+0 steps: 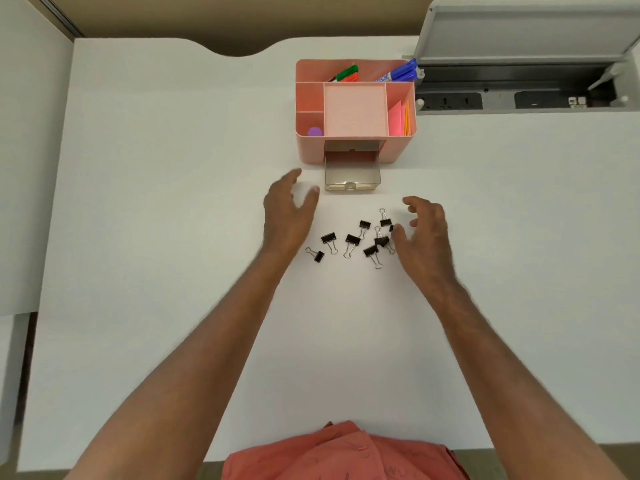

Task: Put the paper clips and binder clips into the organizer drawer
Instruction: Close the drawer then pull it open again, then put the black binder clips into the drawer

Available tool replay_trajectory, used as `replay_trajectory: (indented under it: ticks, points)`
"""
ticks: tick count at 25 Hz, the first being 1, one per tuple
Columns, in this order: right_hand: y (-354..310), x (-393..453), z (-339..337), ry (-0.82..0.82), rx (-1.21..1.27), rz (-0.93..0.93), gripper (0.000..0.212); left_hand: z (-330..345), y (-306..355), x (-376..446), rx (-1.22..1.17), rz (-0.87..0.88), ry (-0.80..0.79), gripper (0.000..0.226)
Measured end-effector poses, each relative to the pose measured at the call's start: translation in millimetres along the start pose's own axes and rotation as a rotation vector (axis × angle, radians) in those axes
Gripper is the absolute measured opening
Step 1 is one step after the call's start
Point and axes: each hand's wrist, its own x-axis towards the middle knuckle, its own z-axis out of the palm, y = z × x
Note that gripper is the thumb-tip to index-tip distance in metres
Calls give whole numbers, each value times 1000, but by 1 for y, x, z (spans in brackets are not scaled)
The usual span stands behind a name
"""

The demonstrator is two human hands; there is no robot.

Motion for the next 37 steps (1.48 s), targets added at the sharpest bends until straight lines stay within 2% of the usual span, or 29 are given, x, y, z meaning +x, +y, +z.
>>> replay_trajectory:
  ticks: [2,5,7,9,12,16,21,28,32,37]
  points:
    - [15,-8,-3,-107,-77,72,61,4,-18,-30,235,113,-135,63]
    - [11,-16,-1,-293,-161,5,89,8,-26,-54,476,223,-313,82]
    - [4,-18,2,-353,-210,-43,97,10,-24,-62,584,280,-372,85]
    - [2,-21,6,-352,-200,-63,90,9,-23,-65,629,297,-390,76]
    - [1,-26,10,-313,-93,-60,67,6,-29,-63,582,304,-366,56]
    - [2,-34,11,-268,-69,-82,41,2,-33,-66,521,330,-315,28]
    - [-2,-38,8,-251,-94,-83,20,9,-32,-67,592,353,-271,20]
    - [2,-31,6,-231,-172,-22,15,10,-29,-64,629,324,-291,37]
    - [-10,-18,-4,-210,-72,26,17,7,-27,-63,593,293,-304,30]
    - [-62,28,-13,-55,52,-123,22,7,-30,-58,548,275,-306,31]
